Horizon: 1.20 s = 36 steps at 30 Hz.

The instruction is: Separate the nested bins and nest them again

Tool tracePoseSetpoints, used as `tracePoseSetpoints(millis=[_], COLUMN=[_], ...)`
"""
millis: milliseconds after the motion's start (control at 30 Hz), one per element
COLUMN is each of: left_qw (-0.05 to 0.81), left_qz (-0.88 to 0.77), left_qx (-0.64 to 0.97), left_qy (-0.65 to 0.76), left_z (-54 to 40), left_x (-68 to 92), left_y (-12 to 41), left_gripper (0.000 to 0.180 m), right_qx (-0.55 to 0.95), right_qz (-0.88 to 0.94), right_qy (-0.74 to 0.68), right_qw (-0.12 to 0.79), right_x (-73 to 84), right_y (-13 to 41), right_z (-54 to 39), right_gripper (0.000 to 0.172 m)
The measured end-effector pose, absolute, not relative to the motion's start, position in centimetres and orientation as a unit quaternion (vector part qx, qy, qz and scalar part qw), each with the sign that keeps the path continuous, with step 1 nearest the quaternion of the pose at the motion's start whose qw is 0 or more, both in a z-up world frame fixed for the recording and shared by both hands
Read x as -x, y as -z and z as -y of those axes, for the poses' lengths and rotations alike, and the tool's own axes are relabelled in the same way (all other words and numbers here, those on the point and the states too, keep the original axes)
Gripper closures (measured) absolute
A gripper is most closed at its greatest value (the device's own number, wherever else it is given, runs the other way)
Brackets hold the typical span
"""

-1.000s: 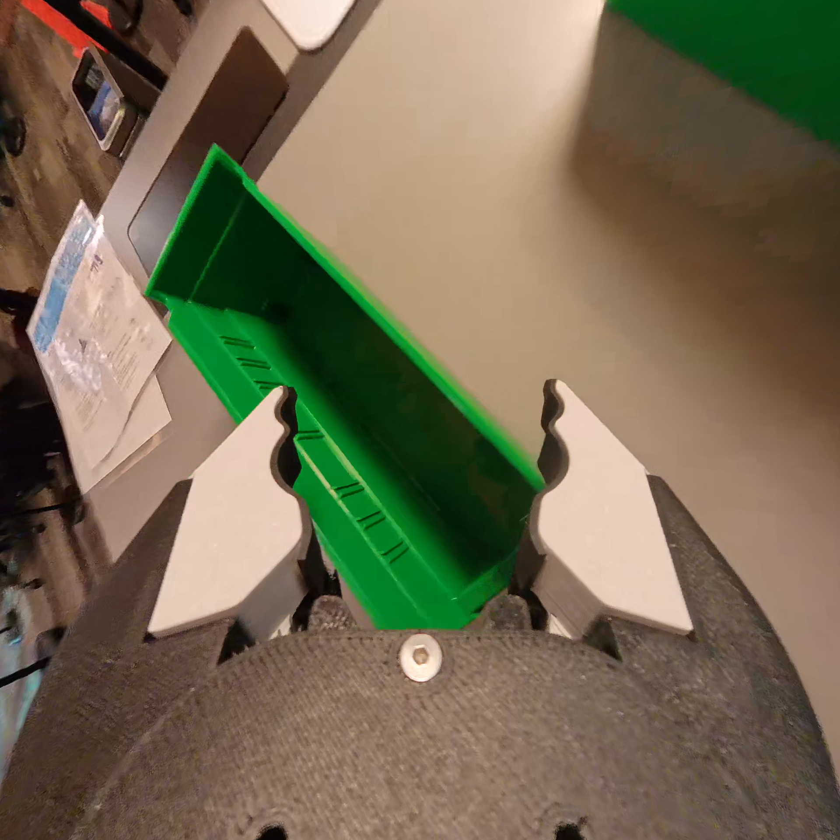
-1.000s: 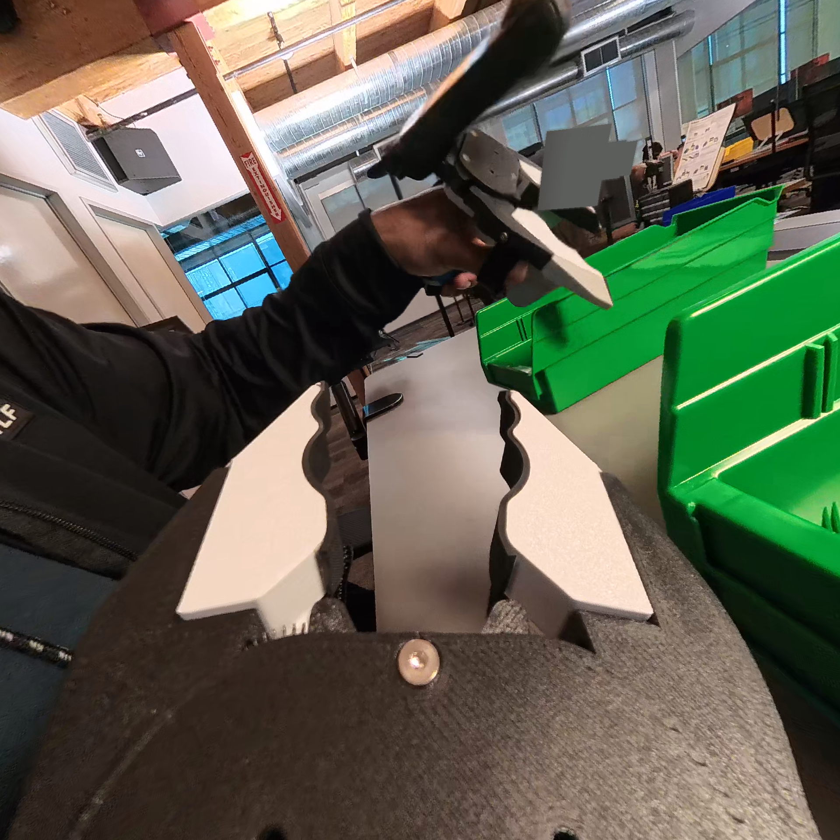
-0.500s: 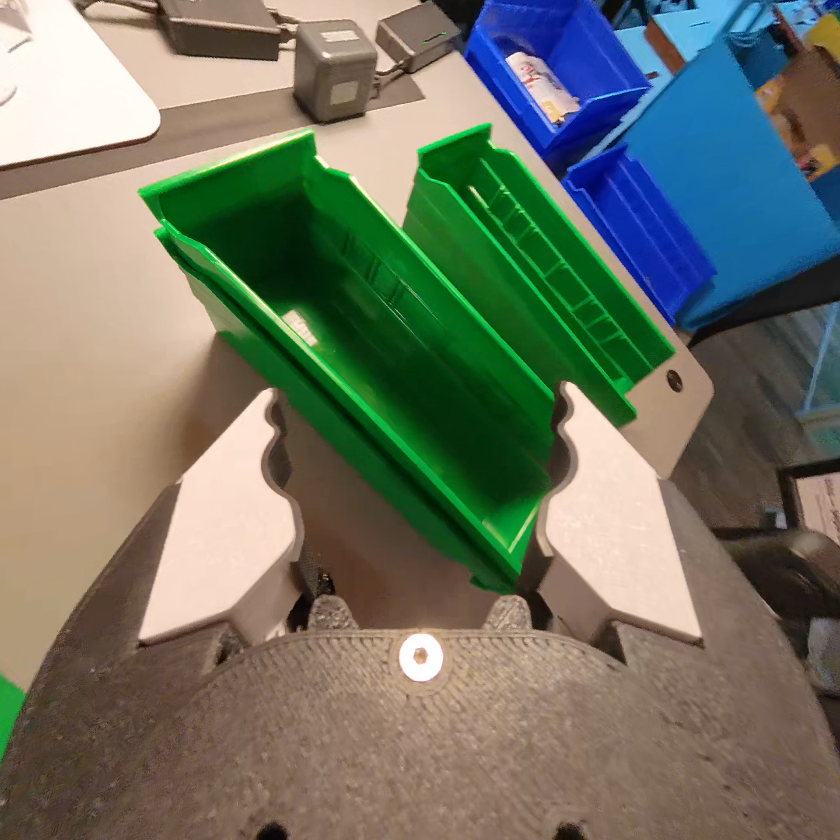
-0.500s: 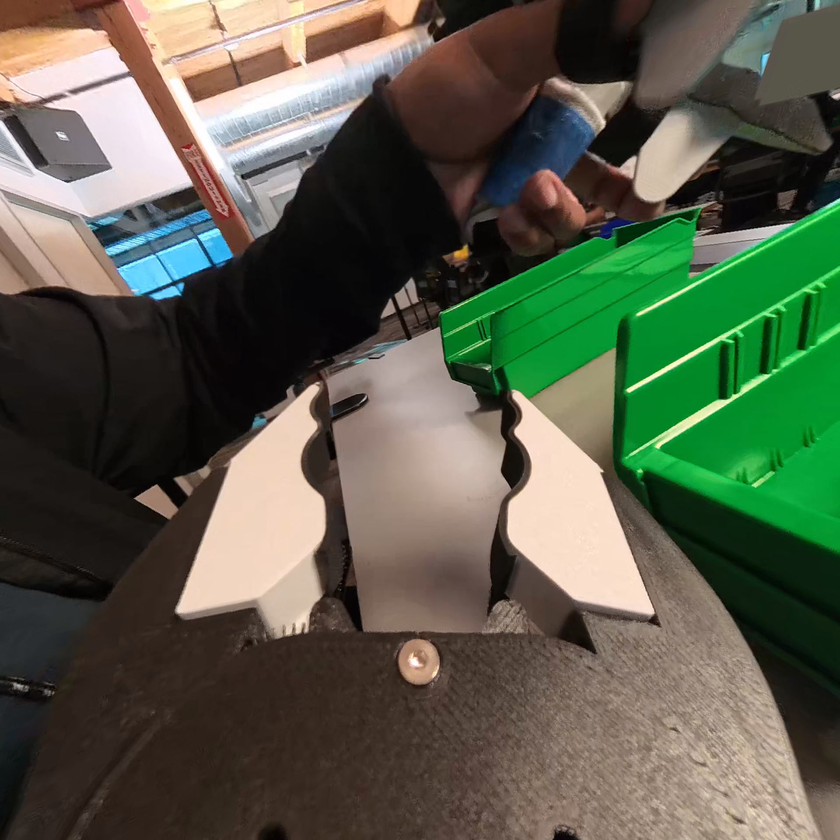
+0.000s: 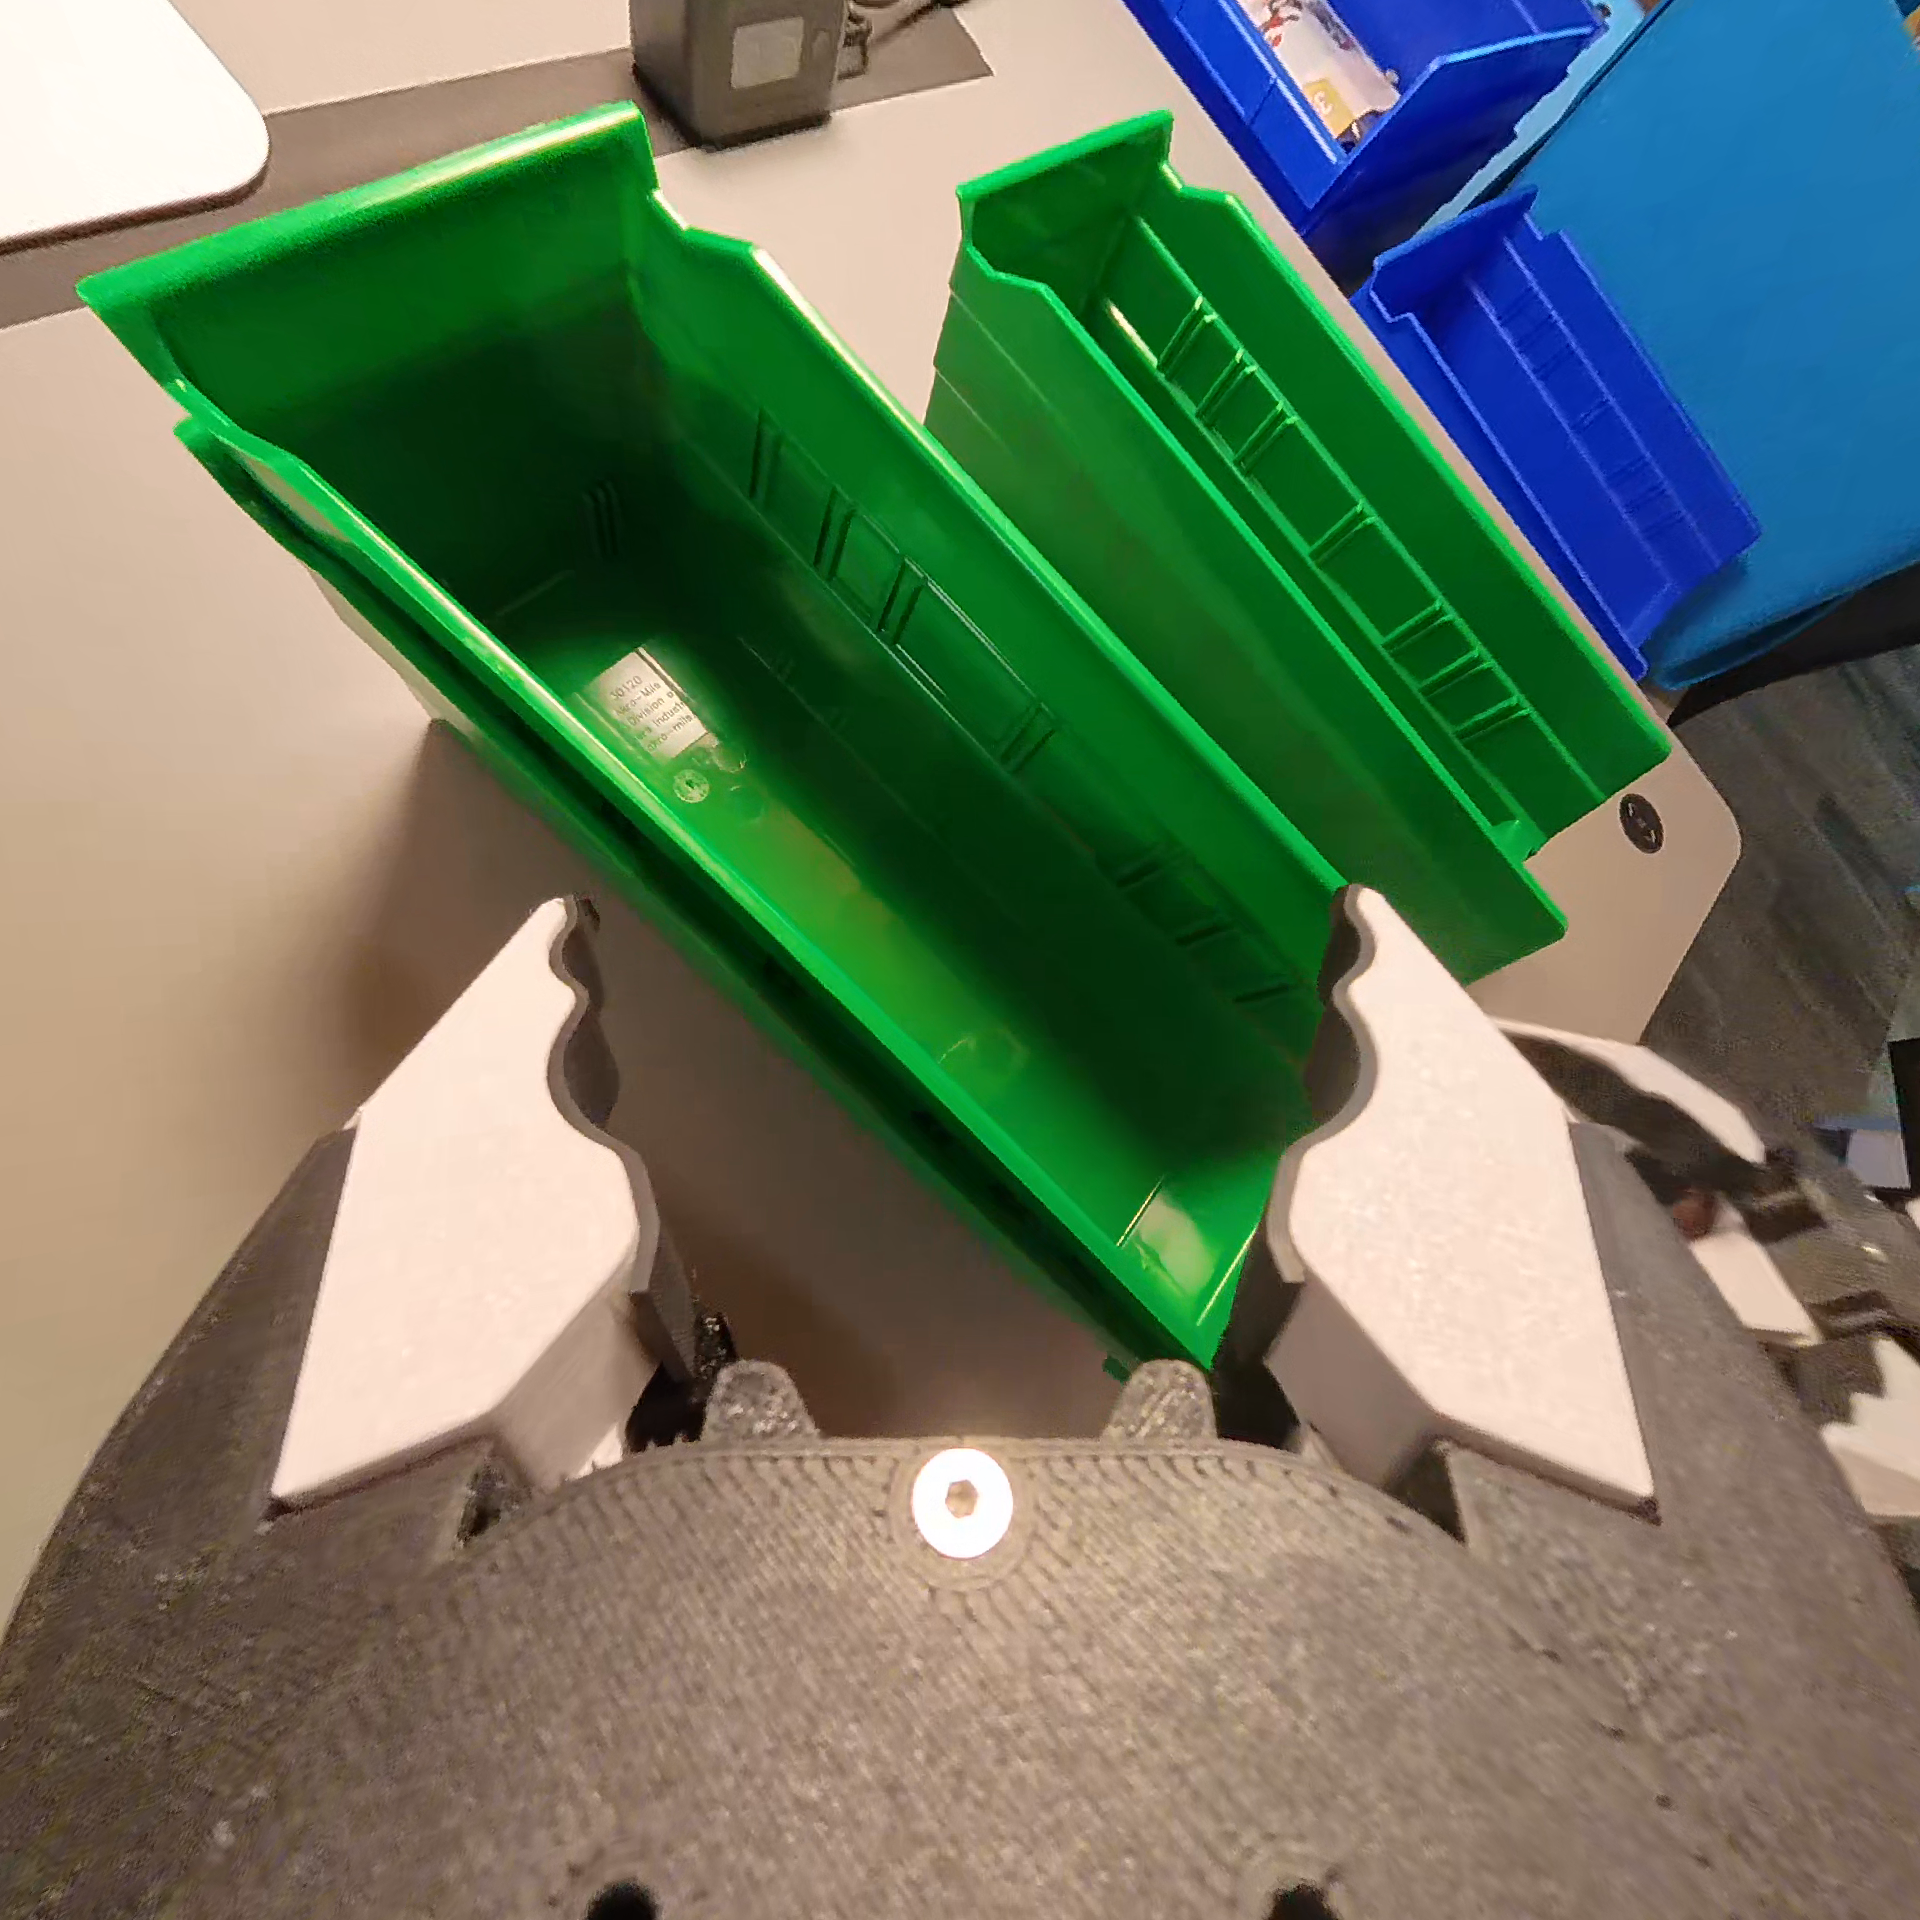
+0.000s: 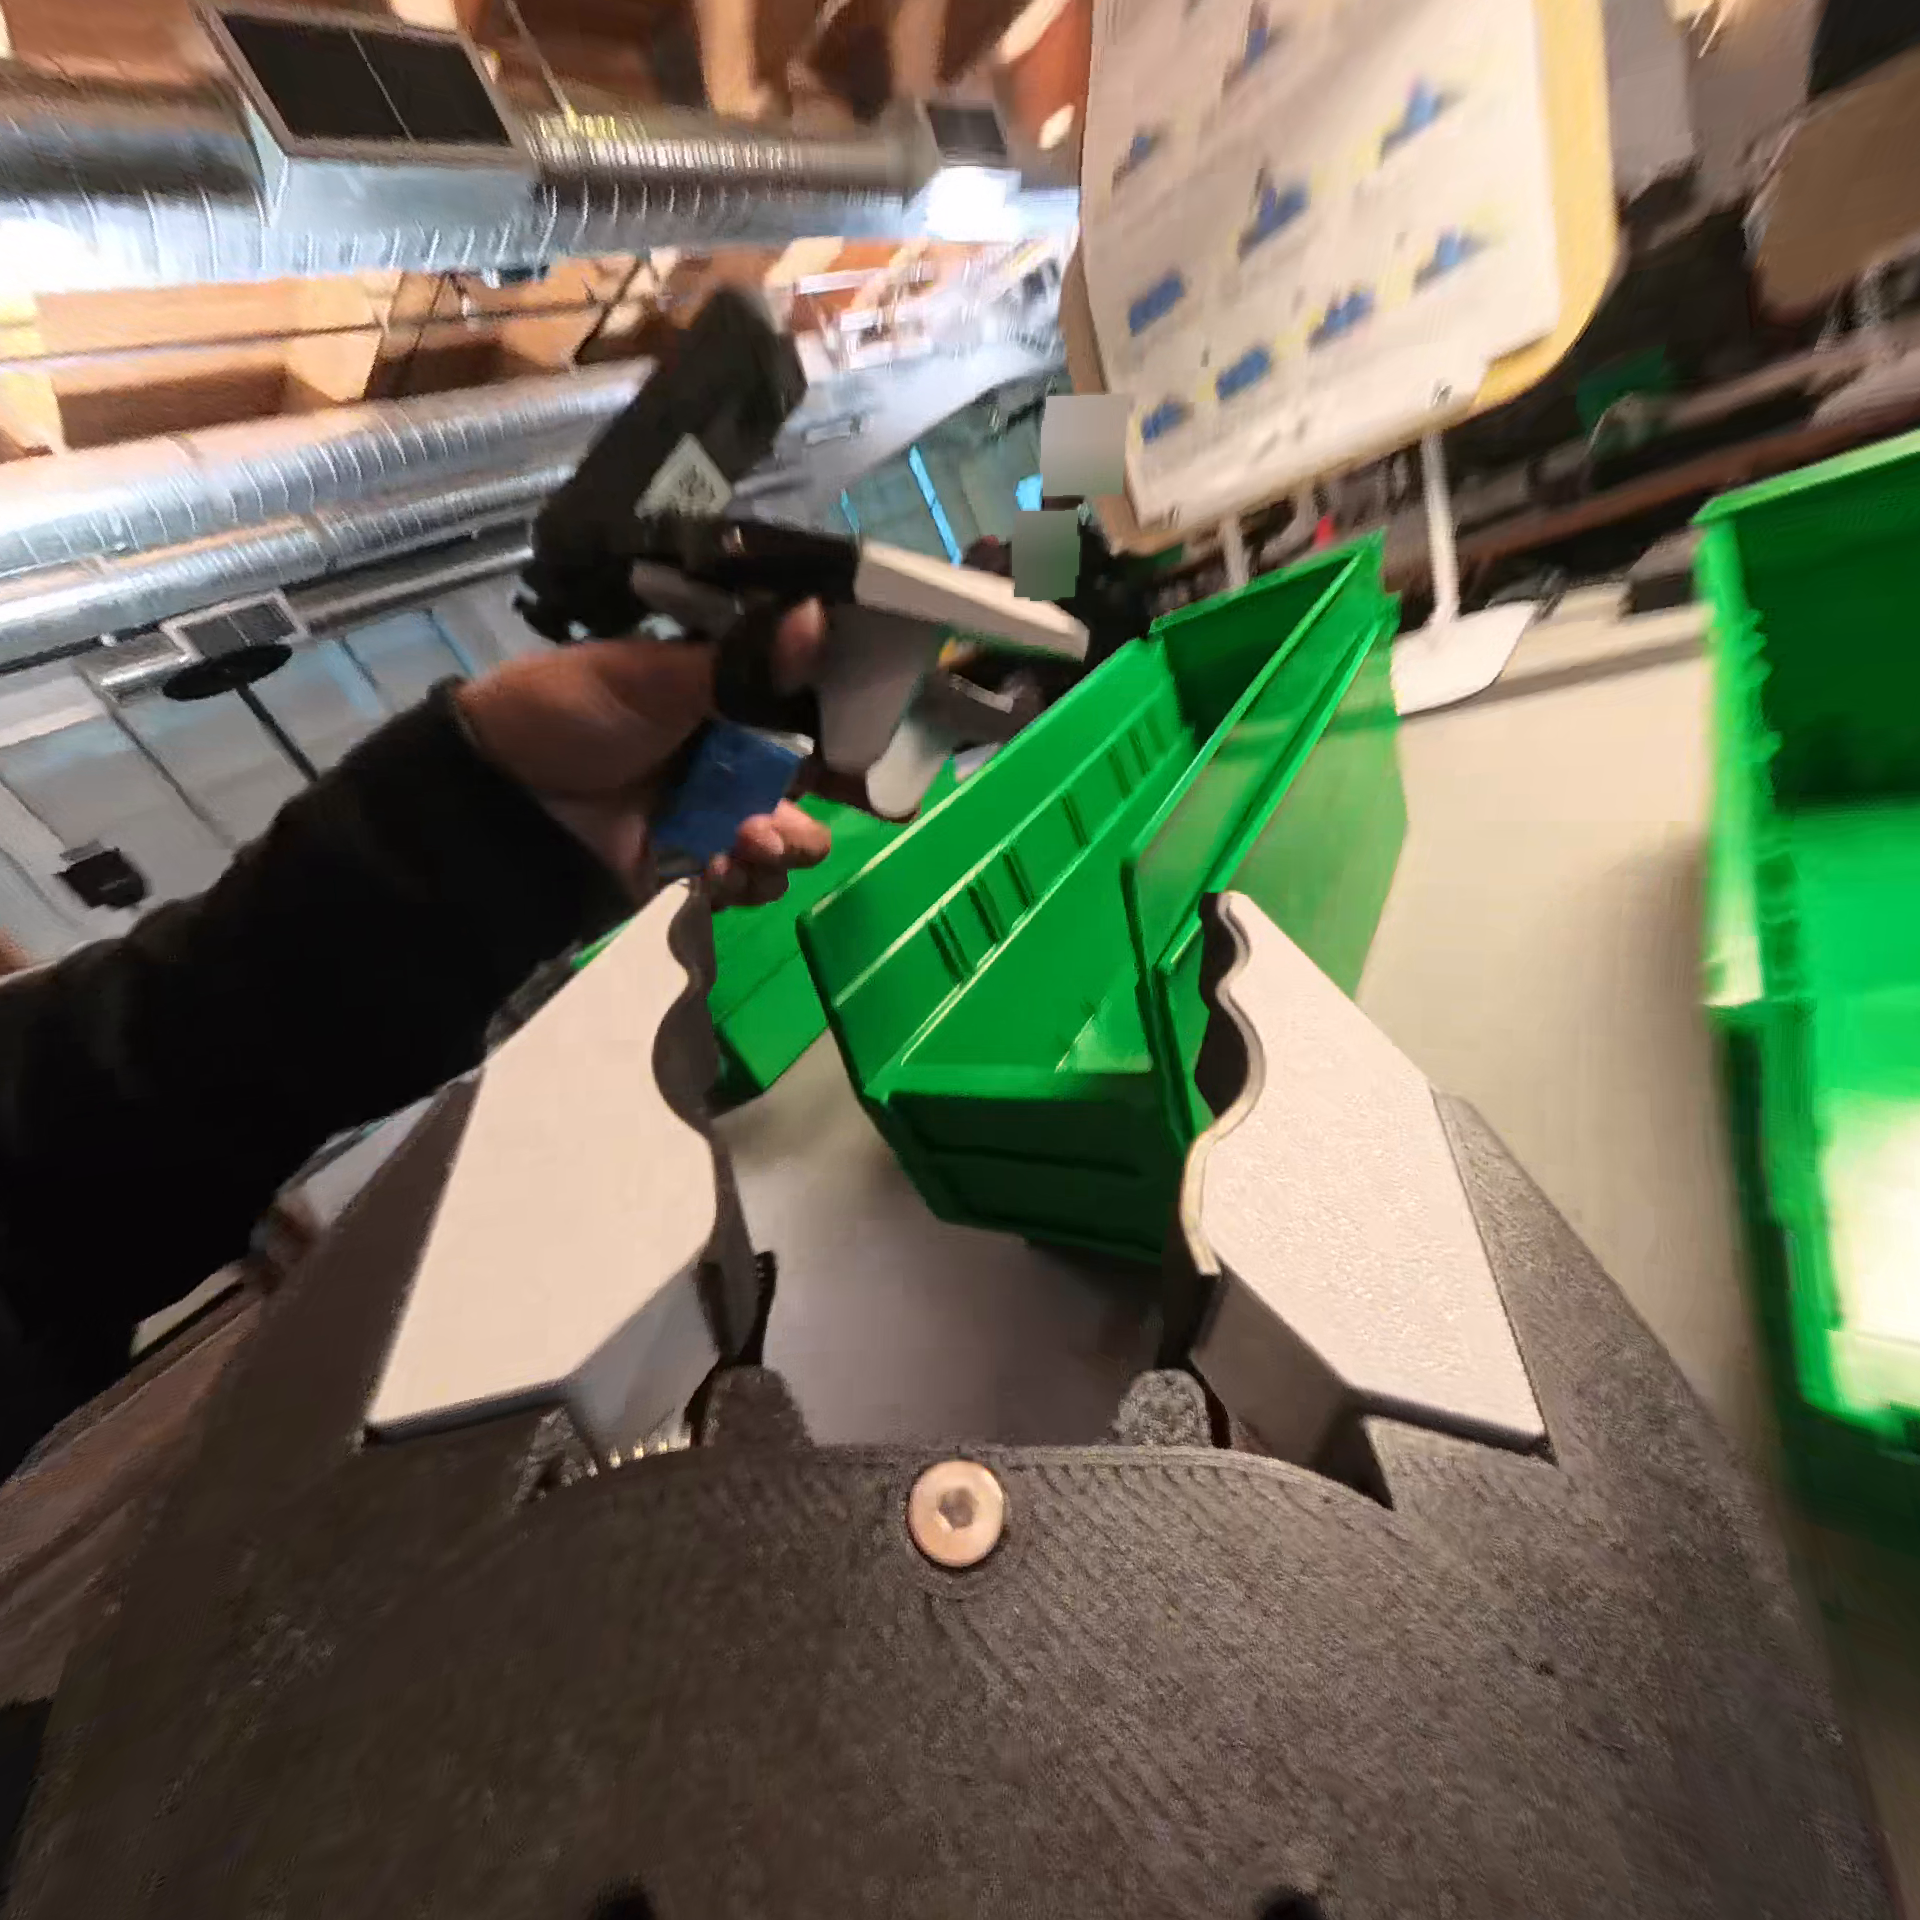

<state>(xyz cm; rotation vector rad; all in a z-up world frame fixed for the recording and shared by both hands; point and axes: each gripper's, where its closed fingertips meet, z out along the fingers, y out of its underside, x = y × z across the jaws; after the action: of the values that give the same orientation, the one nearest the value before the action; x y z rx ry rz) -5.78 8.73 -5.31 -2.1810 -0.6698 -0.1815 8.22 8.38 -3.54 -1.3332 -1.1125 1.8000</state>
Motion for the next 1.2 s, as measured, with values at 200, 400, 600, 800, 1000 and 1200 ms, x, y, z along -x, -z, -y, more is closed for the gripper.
tracePoseSetpoints(millis=[200,400,600,800,1000,1200], left_qw=[0.393,0.361,0.314,0.268,0.242,0.219], left_qz=[0.249,0.215,0.189,0.177,0.173,0.162], left_qx=[0.884,0.907,0.928,0.939,0.950,0.957], left_qy=[0.042,-0.036,-0.066,-0.124,-0.095,-0.101], left_z=[-7.4,-6.2,-6.0,-4.7,-5.1,-5.8], left_x=[6.5,7.8,7.4,9.4,9.3,9.3], left_y=[5.3,4.8,5.7,6.3,7.1,7.9], left_gripper=[0.046,0.047,0.046,0.047,0.051,0.052], right_qx=[0.479,0.480,0.440,0.441,0.465,0.449], right_qz=[0.482,0.469,0.534,0.530,0.511,0.490], right_qy=[-0.702,-0.724,-0.717,-0.722,-0.718,-0.742], right_qw=[0.214,0.161,0.082,0.050,0.087,0.089], right_x=[-7.6,-7.0,-6.7,-6.7,-6.0,-6.6], right_y=[4.7,4.9,5.9,6.8,6.8,6.0], right_z=[-2.2,-1.3,4.4,4.8,1.2,0.4], right_gripper=[0.072,0.076,0.071,0.074,0.079,0.082])
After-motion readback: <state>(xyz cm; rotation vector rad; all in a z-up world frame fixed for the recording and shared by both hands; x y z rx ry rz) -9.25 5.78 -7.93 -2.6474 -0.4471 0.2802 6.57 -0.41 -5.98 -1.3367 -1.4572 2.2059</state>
